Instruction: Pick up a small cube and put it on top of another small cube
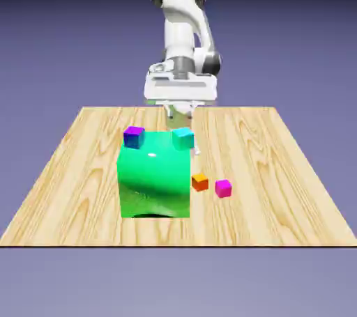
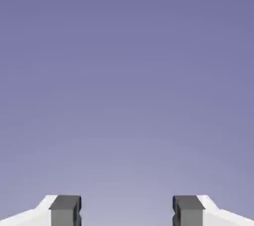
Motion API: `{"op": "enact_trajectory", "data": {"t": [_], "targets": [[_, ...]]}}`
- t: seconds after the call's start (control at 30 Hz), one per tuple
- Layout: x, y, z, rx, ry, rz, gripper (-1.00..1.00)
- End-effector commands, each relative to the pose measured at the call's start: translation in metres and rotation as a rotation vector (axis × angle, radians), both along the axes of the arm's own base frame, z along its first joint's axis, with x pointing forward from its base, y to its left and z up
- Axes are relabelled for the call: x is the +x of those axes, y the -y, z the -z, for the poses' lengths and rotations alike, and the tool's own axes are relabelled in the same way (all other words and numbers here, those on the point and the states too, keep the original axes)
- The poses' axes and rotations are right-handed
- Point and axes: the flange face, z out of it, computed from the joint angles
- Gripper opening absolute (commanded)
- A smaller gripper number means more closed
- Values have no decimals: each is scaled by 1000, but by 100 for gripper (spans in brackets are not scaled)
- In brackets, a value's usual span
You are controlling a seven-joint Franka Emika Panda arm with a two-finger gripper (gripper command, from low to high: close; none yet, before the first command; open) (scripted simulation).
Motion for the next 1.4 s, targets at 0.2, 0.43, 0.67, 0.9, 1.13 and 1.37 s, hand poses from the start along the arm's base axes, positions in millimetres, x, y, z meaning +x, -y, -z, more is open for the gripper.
{"op": "enact_trajectory", "data": {"t": [0.2, 0.43, 0.67, 0.9, 1.13, 1.37], "targets": [[11, -92, 93, -261, -414, -307, 0], [-17, -165, 183, -590, -765, -586, 0], [-64, -216, 258, -982, -1026, -825, 0], [-117, -254, 317, -1424, -1168, -1011, 0], [-149, -270, 353, -1722, -1193, -1091, 0], [-141, -240, 379, -1735, -1205, -1092, 0]]}}
